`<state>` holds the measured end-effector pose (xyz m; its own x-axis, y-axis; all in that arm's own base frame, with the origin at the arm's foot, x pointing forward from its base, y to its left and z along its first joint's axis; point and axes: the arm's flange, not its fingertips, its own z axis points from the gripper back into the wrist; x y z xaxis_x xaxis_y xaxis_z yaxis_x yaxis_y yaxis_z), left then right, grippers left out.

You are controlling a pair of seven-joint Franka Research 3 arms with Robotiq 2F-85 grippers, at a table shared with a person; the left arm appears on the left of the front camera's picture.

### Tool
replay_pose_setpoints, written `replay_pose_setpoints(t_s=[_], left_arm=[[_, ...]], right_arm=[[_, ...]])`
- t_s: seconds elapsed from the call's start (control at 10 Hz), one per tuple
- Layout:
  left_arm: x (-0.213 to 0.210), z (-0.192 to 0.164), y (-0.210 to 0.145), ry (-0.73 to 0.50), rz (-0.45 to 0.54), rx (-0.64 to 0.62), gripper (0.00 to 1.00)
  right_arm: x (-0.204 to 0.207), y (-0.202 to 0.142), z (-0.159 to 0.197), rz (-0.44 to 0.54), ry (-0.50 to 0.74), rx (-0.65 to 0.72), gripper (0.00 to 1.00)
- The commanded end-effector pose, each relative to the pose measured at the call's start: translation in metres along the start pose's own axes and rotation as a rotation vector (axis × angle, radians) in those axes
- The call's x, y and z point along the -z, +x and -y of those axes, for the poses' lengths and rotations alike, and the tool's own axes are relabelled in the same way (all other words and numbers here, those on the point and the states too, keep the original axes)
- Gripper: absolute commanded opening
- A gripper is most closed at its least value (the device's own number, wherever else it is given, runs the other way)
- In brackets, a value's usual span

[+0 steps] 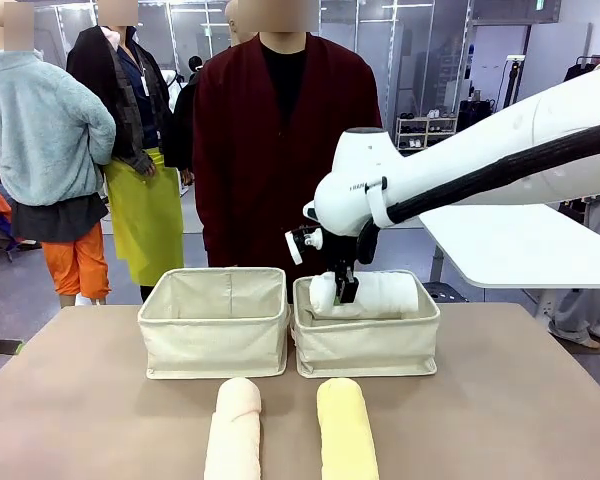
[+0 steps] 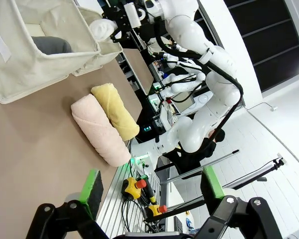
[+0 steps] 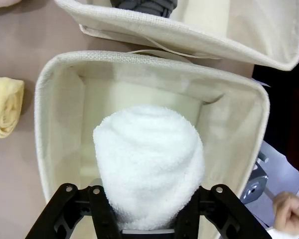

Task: Divide the towels into two baskets.
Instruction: Pick up one hotel-folded towel from the bottom of the table and place it in the Fabric basket indicated by the person.

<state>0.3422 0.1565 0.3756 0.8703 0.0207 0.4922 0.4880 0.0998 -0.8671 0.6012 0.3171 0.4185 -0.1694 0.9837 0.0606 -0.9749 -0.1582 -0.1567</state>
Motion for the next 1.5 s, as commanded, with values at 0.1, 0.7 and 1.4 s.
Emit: replay_pose_setpoints(t_s=[0.1,0.7,1.4], left_arm=[[0.0,0.003,-0.004,0.014,0.0,0.005,1.0],[0.0,0.003,-0.004,0.014,0.0,0.005,1.0],[0.0,0.003,-0.004,0.014,0.0,0.005,1.0]], right_arm=[[0.02,0.005,0.0,-0.036,-0.026,0.036,0.54],[0.012,0.011,-0.017,-0.066,-0.048,0.04,1.0],[0.018,0.011,-0.002,-0.052,-0.025,0.013,1.0]])
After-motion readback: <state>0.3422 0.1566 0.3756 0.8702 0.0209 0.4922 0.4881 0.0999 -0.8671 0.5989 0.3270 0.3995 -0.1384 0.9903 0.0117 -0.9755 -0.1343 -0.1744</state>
